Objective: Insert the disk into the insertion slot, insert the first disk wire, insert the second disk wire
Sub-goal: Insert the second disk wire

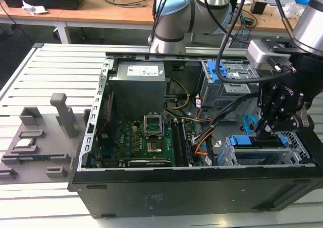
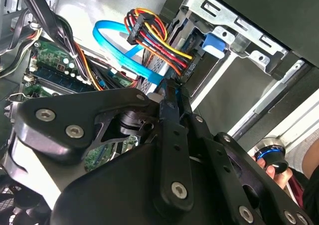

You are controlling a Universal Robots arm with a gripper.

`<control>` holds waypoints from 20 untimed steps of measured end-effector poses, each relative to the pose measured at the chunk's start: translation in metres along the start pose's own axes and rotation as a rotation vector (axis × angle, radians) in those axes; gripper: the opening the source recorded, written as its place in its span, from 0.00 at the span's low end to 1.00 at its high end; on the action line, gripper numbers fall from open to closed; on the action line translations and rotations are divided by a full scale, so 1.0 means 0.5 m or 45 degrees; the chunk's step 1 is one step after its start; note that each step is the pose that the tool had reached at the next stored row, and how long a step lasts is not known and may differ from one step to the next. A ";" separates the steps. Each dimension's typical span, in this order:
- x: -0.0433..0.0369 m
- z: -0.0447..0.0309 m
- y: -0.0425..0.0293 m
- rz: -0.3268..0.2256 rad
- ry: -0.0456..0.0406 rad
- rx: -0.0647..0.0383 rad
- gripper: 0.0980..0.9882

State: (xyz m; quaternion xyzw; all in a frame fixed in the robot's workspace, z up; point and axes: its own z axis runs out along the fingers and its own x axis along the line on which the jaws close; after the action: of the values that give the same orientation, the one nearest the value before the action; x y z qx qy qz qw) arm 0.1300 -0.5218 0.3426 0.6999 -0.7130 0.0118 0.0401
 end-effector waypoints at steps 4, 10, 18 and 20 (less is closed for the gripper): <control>0.000 0.005 0.000 0.000 0.004 0.000 0.07; 0.000 0.007 0.000 0.000 0.006 0.000 0.08; 0.003 -0.040 0.002 0.000 0.006 0.000 0.15; -0.001 -0.074 0.003 0.000 0.006 0.000 0.14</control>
State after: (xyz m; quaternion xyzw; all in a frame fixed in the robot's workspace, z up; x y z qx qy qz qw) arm 0.1299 -0.5188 0.3797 0.6998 -0.7130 0.0135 0.0417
